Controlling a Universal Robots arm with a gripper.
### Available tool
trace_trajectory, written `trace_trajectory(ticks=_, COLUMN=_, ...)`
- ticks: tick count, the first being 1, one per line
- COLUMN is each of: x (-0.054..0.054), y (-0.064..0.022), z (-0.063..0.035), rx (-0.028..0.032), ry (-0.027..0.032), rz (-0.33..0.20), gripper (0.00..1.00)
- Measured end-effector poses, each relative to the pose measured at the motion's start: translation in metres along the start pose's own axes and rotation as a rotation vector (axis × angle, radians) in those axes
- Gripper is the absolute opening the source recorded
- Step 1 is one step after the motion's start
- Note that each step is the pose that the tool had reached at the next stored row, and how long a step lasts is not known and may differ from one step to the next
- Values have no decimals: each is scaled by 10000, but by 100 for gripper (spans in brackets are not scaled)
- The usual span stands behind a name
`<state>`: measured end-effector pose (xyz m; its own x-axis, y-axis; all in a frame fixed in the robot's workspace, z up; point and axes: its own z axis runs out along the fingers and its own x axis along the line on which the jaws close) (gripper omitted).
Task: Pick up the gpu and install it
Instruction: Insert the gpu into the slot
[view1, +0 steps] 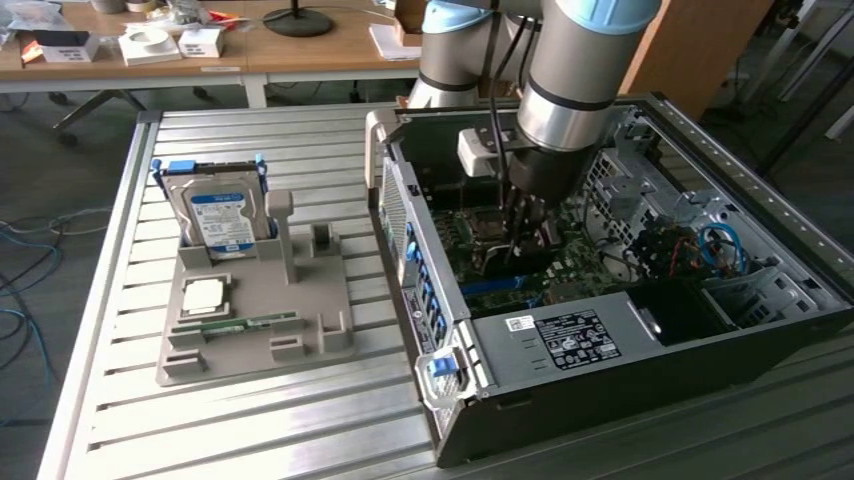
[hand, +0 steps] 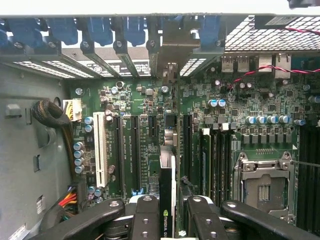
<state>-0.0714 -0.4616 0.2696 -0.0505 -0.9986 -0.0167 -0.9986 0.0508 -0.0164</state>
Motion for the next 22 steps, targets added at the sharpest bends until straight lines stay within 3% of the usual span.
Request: trace_trajectory(ticks=22, x=0, y=2, z=35, rx=0, ry=-1, rz=1, gripper=26)
